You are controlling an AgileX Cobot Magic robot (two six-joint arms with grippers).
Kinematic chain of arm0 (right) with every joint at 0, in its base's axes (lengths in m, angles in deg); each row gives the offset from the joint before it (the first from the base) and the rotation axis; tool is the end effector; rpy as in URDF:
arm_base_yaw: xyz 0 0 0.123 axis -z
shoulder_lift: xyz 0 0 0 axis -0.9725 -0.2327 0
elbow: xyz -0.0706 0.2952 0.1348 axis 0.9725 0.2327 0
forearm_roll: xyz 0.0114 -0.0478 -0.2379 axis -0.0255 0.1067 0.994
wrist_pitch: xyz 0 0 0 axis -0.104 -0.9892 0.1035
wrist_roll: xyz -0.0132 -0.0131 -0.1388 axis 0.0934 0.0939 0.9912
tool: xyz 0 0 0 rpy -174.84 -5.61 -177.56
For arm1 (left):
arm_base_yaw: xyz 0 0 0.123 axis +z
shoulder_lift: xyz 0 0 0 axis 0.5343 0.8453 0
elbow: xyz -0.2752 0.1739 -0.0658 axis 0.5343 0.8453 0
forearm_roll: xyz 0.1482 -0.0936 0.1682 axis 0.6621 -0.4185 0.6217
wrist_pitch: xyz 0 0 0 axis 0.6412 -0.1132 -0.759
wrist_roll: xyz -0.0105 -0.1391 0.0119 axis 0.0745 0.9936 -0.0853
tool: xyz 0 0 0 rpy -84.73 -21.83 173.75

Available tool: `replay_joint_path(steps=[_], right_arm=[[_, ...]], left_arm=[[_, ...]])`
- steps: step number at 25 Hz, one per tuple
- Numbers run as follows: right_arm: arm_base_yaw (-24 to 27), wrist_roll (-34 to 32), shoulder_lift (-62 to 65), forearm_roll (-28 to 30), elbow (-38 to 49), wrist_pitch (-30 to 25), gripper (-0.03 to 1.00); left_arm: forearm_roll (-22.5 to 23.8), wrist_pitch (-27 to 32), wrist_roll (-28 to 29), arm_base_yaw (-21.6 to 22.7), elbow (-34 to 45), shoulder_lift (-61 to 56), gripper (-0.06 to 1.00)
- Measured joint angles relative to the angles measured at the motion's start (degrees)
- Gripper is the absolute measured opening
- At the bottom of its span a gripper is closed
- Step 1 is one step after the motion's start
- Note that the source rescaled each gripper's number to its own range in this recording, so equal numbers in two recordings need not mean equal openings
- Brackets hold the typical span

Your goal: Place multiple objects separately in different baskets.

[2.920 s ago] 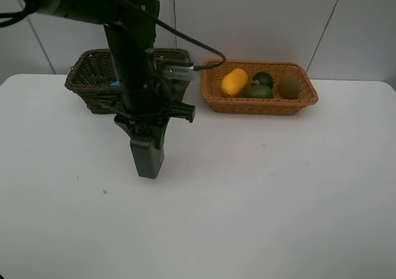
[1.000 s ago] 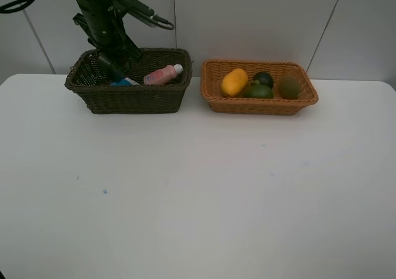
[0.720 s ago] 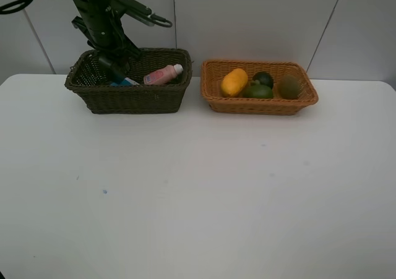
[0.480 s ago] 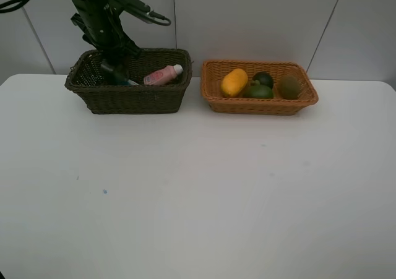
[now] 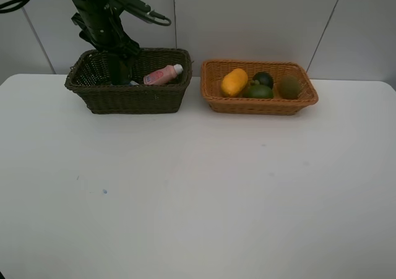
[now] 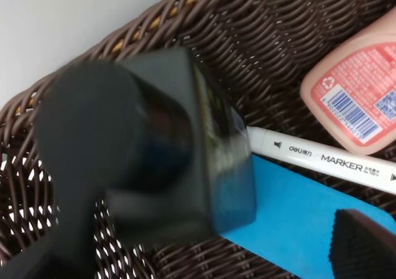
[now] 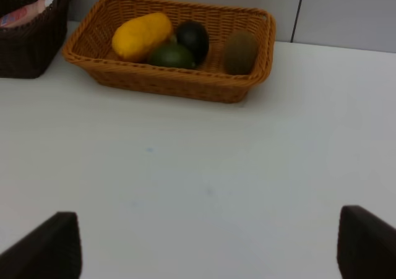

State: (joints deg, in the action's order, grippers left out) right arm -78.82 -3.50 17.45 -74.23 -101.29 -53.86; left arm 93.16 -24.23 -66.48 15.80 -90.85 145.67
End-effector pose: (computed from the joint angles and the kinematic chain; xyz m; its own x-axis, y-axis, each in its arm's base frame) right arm -0.0193 0.0069 0.2575 -0.4257 -0.0812 -0.9012 -0.1162 0.9926 -0.0345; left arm 0.5322 -0.1289 0.2007 -0.7059 0.5173 -0.4839 0.4046 0.8552 0.3239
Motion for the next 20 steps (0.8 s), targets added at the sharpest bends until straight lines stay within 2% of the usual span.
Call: replay_joint_path(steps=[11,20], right_arm=[[0.0,0.0,0.0,0.0,0.0,0.0,1.0],[0.0,0.0,0.0,0.0,0.0,0.0,1.0]], left_arm=[[-0.8,3.5,-0.2,0.0,0.0,-5.0,1.0],[-1.2,11.5,-0.5,0.0,0.0,-14.2,1.0]])
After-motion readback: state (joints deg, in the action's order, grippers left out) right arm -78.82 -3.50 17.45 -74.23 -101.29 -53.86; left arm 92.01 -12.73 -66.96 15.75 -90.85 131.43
